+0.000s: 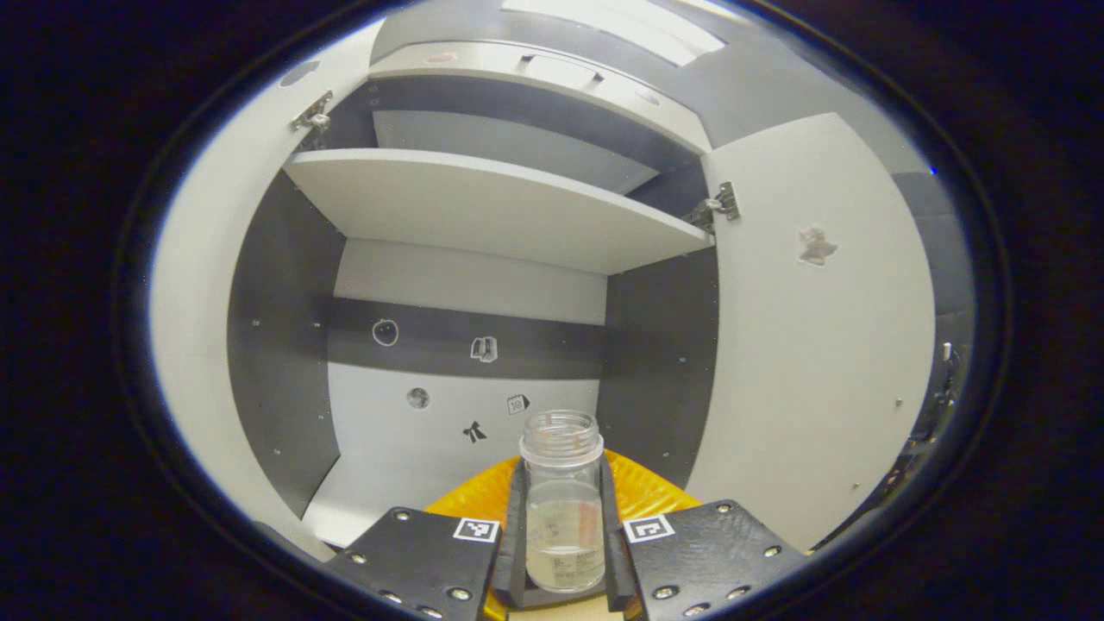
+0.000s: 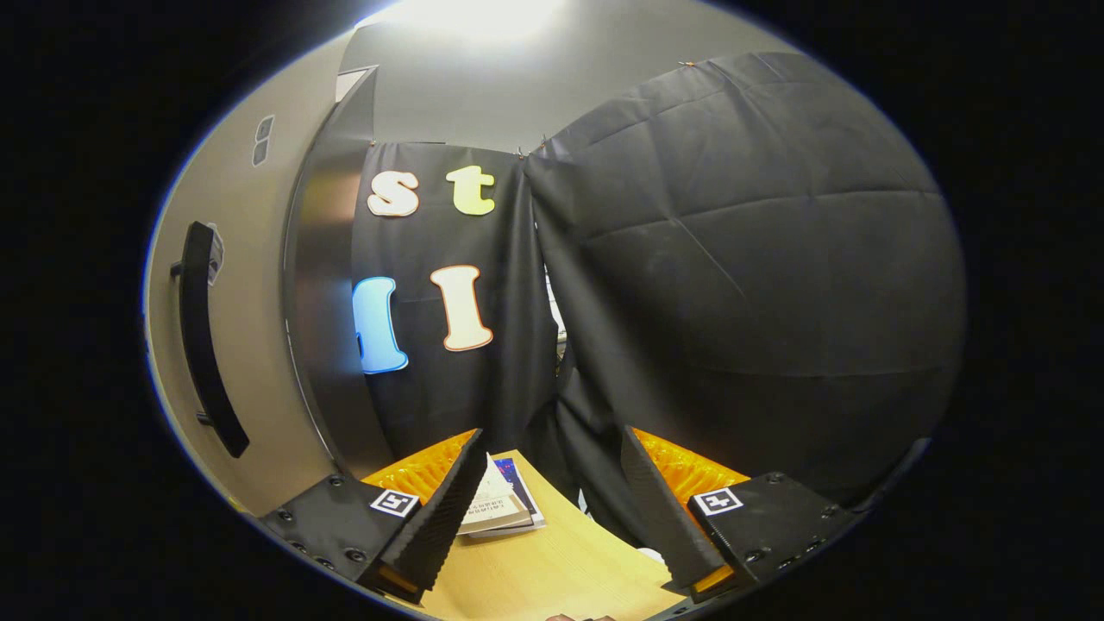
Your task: Grasp the bottle in the cabinet with the left hand and place it on the coaster, then close the right door with the right hand and the left door with the left hand.
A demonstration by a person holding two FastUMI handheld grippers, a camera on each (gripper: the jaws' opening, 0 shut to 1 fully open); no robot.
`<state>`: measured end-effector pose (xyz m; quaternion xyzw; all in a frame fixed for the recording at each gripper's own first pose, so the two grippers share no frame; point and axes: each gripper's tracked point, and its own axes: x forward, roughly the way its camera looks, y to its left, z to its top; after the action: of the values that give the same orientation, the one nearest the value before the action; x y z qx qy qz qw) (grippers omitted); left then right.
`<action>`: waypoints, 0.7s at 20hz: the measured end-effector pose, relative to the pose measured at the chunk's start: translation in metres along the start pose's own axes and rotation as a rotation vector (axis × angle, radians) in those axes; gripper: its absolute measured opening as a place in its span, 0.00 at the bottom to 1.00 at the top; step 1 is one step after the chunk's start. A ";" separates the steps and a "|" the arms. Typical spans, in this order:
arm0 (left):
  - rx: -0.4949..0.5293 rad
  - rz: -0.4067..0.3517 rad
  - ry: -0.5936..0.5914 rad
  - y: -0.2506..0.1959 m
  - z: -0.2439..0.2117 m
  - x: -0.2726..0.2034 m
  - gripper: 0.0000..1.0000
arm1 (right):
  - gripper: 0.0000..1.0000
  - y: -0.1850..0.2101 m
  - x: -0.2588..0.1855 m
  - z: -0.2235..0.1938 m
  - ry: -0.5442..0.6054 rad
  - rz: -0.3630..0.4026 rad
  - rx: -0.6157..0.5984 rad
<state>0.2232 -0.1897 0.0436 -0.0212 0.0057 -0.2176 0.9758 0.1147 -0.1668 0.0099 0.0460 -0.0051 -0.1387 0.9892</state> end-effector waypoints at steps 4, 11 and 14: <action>-0.019 -0.040 0.028 -0.017 -0.051 -0.057 0.37 | 0.99 0.002 -0.017 0.011 -0.019 0.003 -0.017; -0.076 -0.075 0.104 -0.034 -0.167 -0.128 0.37 | 0.96 0.008 -0.051 0.026 -0.049 0.021 -0.032; -0.104 -0.064 0.146 -0.038 -0.211 -0.140 0.37 | 1.00 0.019 -0.062 0.025 -0.053 0.052 0.002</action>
<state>0.0762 -0.1732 -0.1656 -0.0559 0.0873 -0.2492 0.9629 0.0601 -0.1340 0.0369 0.0434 -0.0326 -0.1142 0.9920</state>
